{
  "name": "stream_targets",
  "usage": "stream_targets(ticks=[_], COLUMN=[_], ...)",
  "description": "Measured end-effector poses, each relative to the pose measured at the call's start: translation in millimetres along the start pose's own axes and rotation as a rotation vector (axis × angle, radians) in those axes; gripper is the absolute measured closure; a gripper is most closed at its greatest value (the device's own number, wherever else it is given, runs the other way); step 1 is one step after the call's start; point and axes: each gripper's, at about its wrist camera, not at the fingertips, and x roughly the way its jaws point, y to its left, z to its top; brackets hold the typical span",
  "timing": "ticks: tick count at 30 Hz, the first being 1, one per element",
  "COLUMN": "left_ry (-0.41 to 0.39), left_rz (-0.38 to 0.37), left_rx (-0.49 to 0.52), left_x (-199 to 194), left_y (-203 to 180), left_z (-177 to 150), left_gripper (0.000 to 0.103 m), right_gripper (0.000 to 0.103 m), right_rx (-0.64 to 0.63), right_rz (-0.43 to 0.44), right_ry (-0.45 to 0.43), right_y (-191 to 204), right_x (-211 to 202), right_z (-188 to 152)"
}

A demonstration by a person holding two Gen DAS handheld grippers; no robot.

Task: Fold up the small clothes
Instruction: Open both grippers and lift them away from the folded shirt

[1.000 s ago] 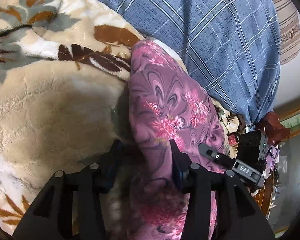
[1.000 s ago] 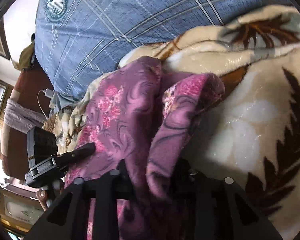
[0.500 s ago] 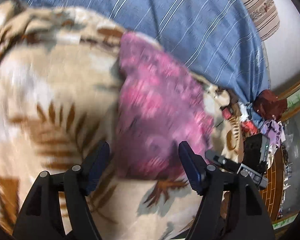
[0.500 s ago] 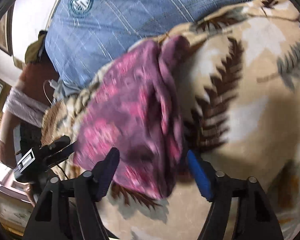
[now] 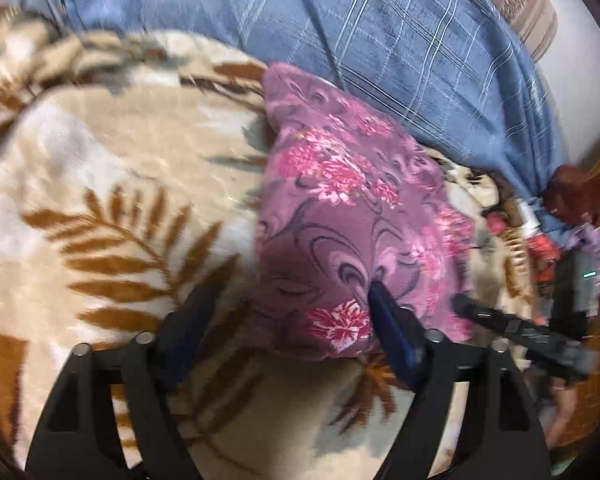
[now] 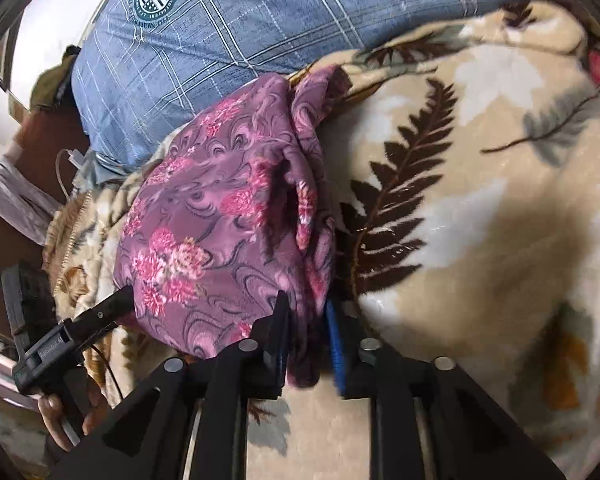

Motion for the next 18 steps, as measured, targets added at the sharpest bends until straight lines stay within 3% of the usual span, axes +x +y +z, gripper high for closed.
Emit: stream_targets(ticks=[2, 4, 7, 9, 13, 16, 18], left_ry=[-0.008, -0.023, -0.057, -0.075, -0.21, -0.249, -0.265], left_rz=[0.021, 0.034, 0.184, 0.234, 0.362, 0.398, 0.382], left_rx=[0.0, -0.022, 0.047, 0.111, 0.213, 0.255, 0.252], left_x=[-10, -22, -44, -58, -109, -146, -165], left_y=[-2, 0, -13, -27, -60, -79, -86], left_z=[-8, -23, -60, -79, -108, -112, -112], left_gripper=[0.022, 0.022, 0.023, 0.023, 0.023, 0.023, 0.023], right_gripper=[0.072, 0.049, 0.048, 0.046, 0.04, 0.034, 0.033], right_rx=[-0.005, 0.022, 0.025, 0.014, -0.037, -0.062, -0.06], right_rz=[-0.037, -0.037, -0.048, -0.074, -0.124, -0.145, -0.141], right_ry=[-0.023, -0.045, -0.067, -0.067, -0.099, -0.118, -0.128], right_y=[5, 8, 21, 32, 63, 76, 81], right_x=[-18, -39, -63, -78, -111, -134, -148], right_z=[-11, -31, -63, -82, -111, -119, -124])
